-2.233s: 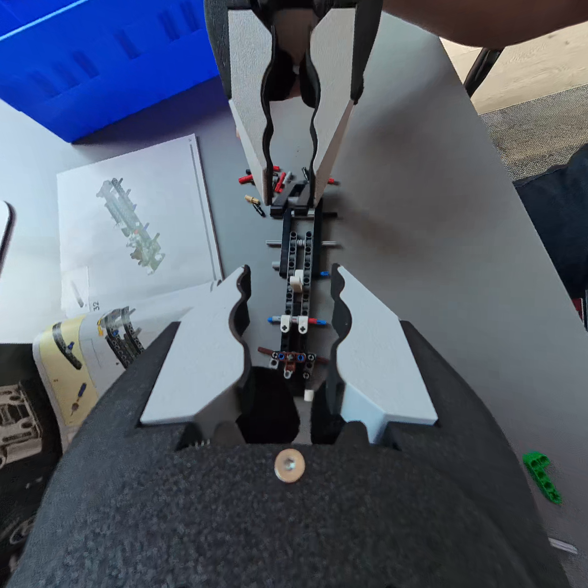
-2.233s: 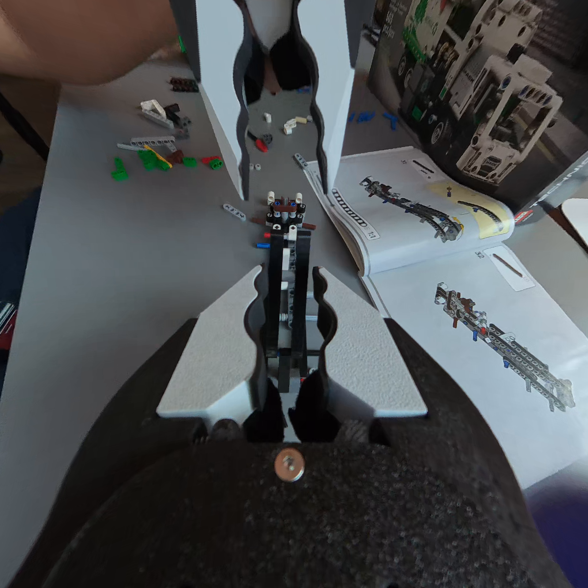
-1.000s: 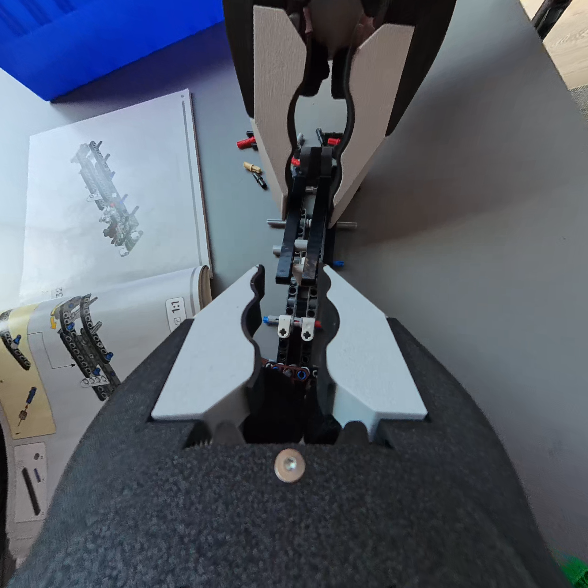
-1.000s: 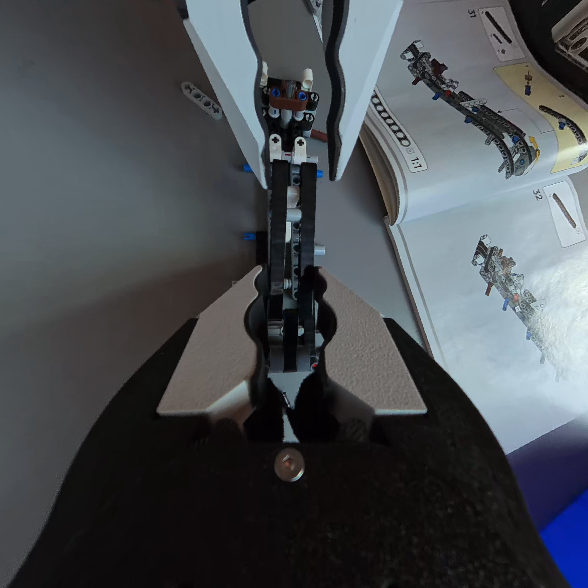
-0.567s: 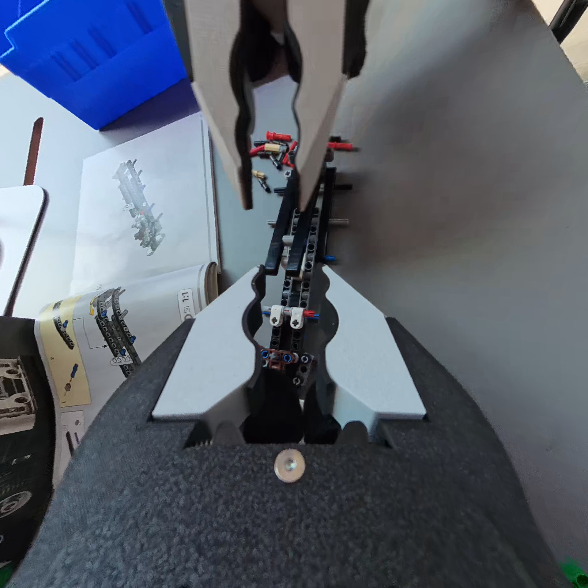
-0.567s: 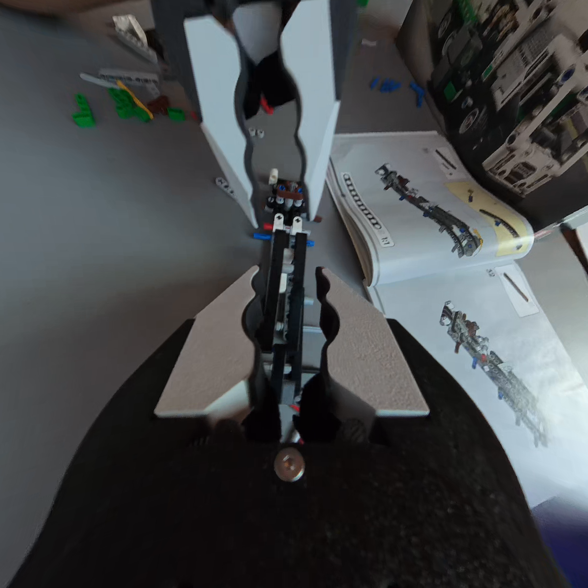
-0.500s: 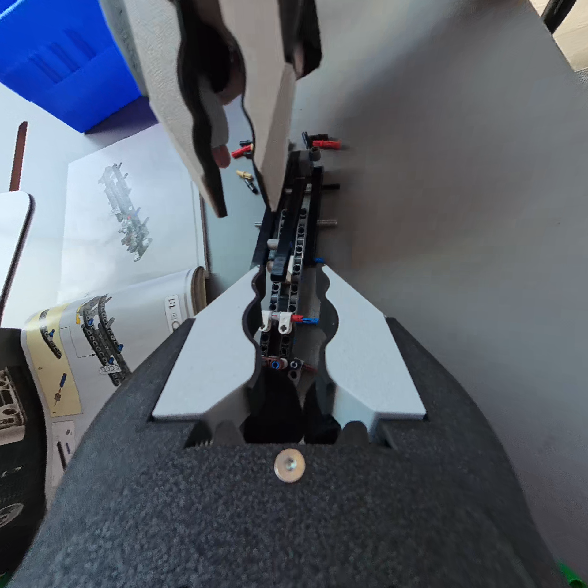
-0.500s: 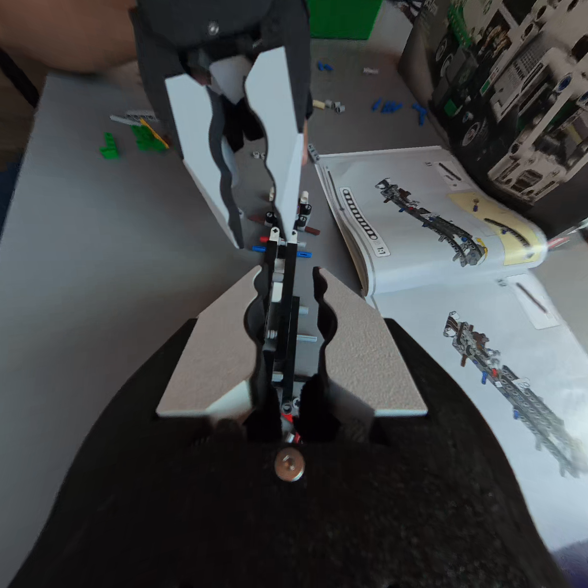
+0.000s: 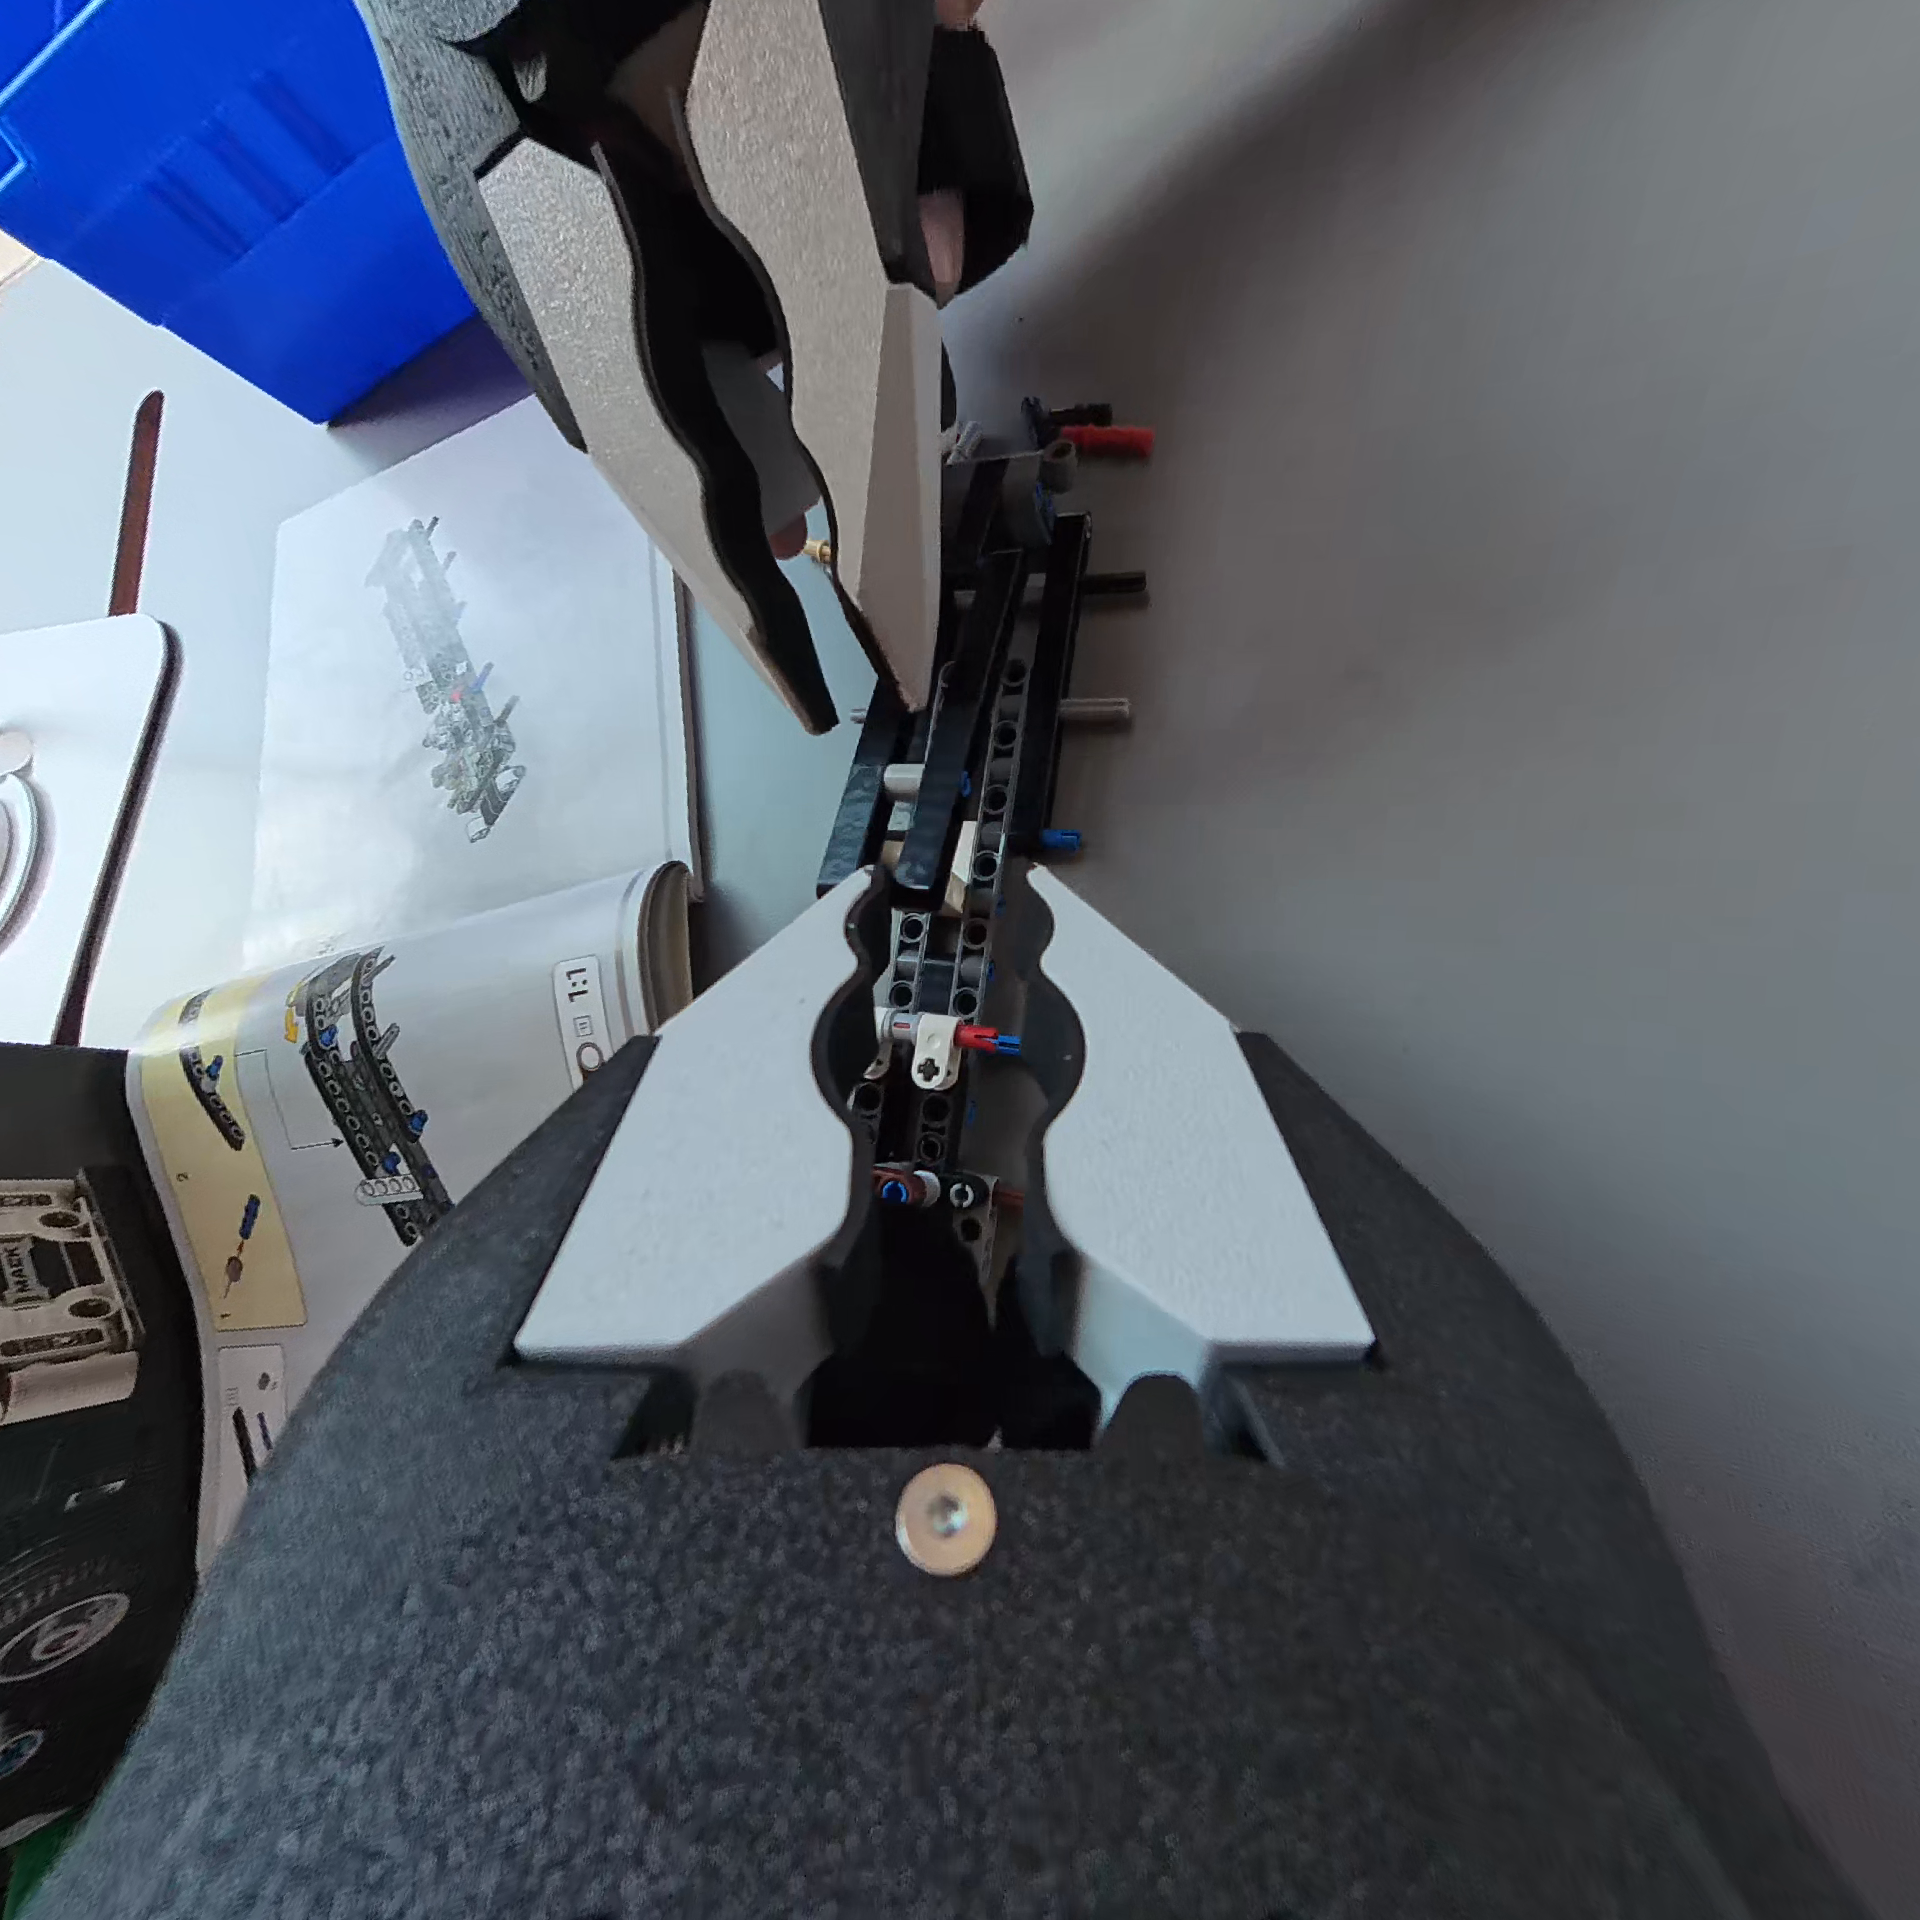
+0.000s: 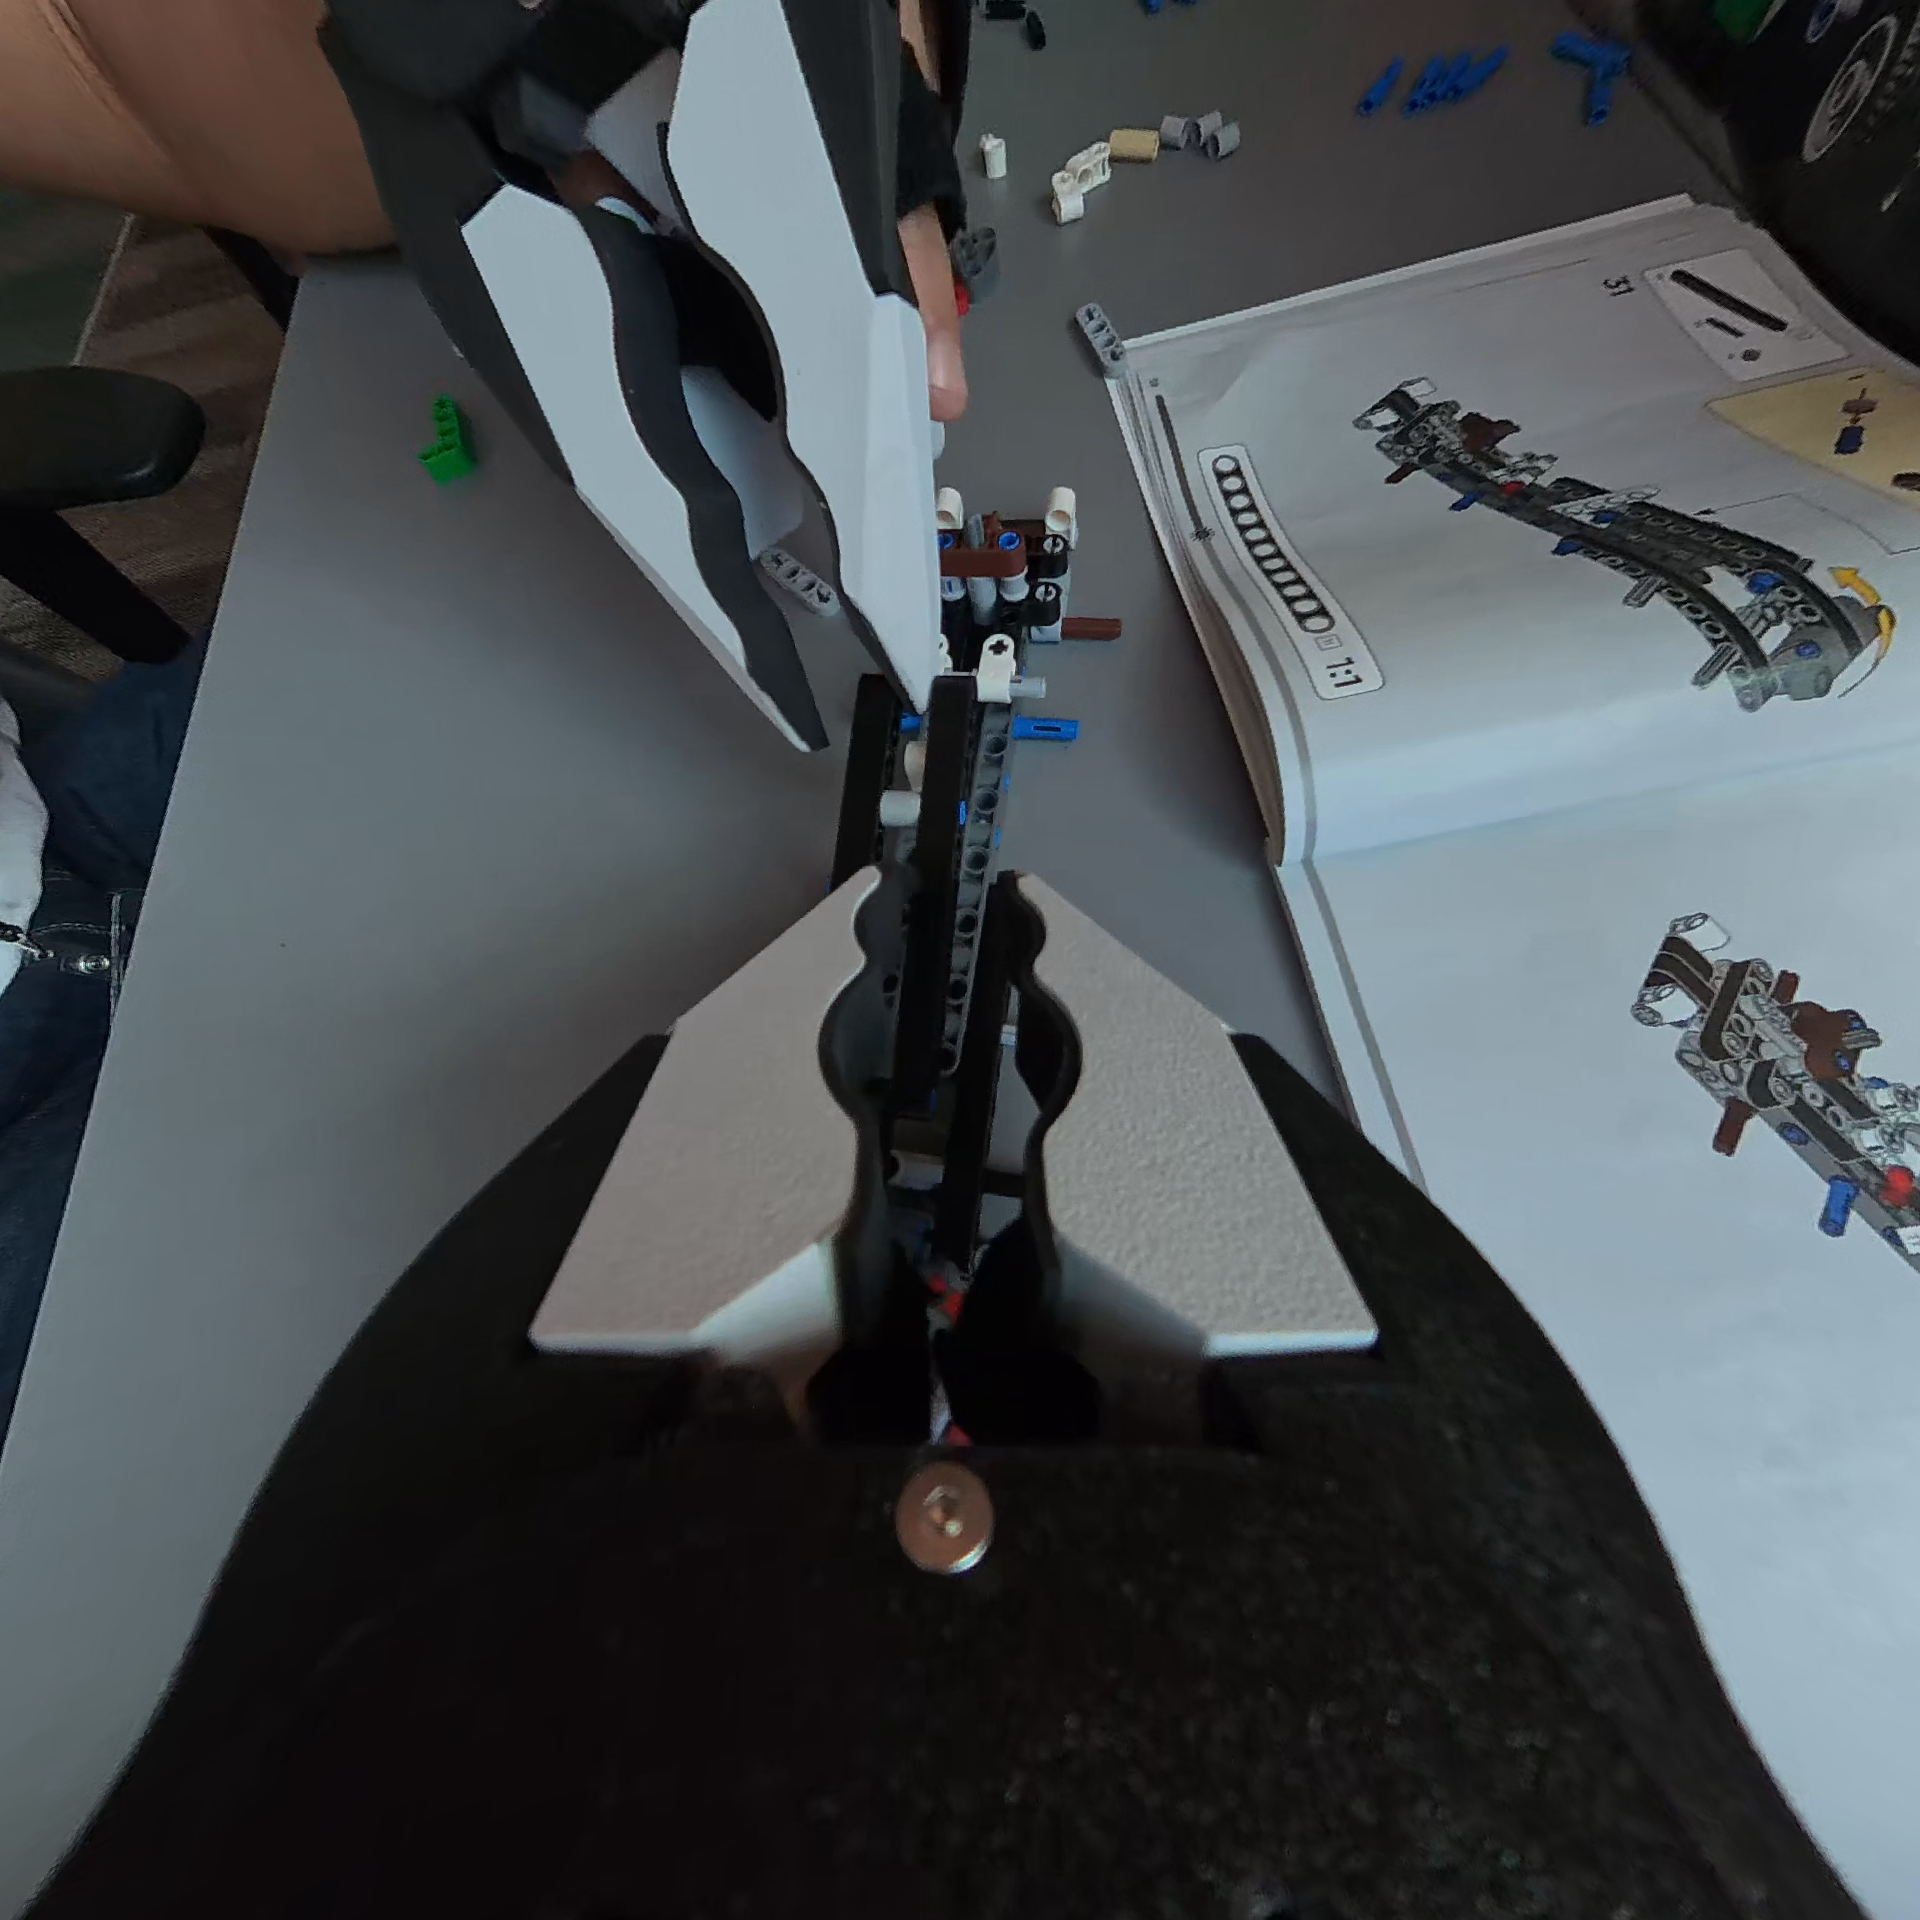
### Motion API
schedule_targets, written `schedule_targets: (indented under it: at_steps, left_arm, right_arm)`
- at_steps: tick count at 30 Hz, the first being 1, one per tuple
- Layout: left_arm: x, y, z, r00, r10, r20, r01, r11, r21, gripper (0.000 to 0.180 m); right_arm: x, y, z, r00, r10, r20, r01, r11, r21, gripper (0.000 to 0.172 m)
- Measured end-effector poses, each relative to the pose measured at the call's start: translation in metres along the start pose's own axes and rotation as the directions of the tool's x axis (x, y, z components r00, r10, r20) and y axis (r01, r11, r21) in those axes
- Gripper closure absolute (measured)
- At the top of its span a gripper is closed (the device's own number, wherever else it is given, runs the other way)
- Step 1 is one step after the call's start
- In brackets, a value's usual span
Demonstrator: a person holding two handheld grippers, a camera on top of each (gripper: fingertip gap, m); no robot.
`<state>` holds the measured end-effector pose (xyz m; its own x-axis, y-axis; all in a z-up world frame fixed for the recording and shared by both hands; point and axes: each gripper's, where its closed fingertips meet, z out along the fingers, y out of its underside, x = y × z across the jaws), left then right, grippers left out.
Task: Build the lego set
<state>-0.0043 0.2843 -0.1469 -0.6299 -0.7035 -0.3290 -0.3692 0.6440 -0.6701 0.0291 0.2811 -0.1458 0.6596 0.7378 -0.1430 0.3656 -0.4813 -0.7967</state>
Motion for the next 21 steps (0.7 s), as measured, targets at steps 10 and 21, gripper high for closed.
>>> schedule_targets:
  at_steps: [10, 21]
  left_arm:
    - [-0.004, 0.000, -0.001, 0.999, 0.001, 0.042, -0.001, 1.000, -0.003, 0.168]
    - [-0.001, 0.000, -0.001, 0.993, 0.071, 0.091, -0.073, 0.997, 0.020, 0.172]
  right_arm:
    - [0.000, -0.003, 0.001, 1.000, -0.021, -0.017, 0.021, 1.000, 0.017, 0.172]
    - [-0.019, -0.007, 0.001, 0.943, 0.183, 0.278, -0.179, 0.983, -0.037, 0.143]
